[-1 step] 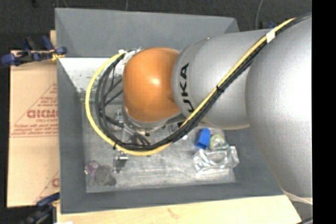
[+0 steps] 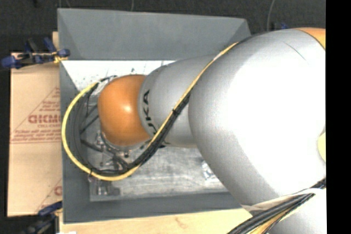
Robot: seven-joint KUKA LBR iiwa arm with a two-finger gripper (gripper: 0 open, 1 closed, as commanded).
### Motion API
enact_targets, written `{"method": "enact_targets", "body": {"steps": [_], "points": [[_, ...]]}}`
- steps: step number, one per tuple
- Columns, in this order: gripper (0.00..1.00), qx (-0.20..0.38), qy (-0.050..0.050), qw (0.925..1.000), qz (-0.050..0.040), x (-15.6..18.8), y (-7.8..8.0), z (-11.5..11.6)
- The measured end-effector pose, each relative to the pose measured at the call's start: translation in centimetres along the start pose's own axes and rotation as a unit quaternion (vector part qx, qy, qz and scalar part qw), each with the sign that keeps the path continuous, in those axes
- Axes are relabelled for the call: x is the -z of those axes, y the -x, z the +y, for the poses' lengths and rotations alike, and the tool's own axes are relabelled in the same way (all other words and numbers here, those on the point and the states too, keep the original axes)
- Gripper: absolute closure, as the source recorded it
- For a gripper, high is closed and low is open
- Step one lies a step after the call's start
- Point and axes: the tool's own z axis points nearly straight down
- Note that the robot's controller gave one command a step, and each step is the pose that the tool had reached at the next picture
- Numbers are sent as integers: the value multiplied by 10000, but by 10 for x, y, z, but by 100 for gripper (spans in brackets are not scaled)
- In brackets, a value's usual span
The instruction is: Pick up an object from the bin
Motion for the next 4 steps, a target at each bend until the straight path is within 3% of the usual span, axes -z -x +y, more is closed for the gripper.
{"method": "enact_targets", "body": {"steps": [1, 2, 3, 4], "points": [[0, 471, -23, 9989, -25, 70, 26, -122], [0, 668, -19, 9978, -9, 17, 118, -183], [0, 489, -16, 9988, 17, 41, 51, -263], [0, 532, 3, 9986, -25, 3, 55, -255]]}}
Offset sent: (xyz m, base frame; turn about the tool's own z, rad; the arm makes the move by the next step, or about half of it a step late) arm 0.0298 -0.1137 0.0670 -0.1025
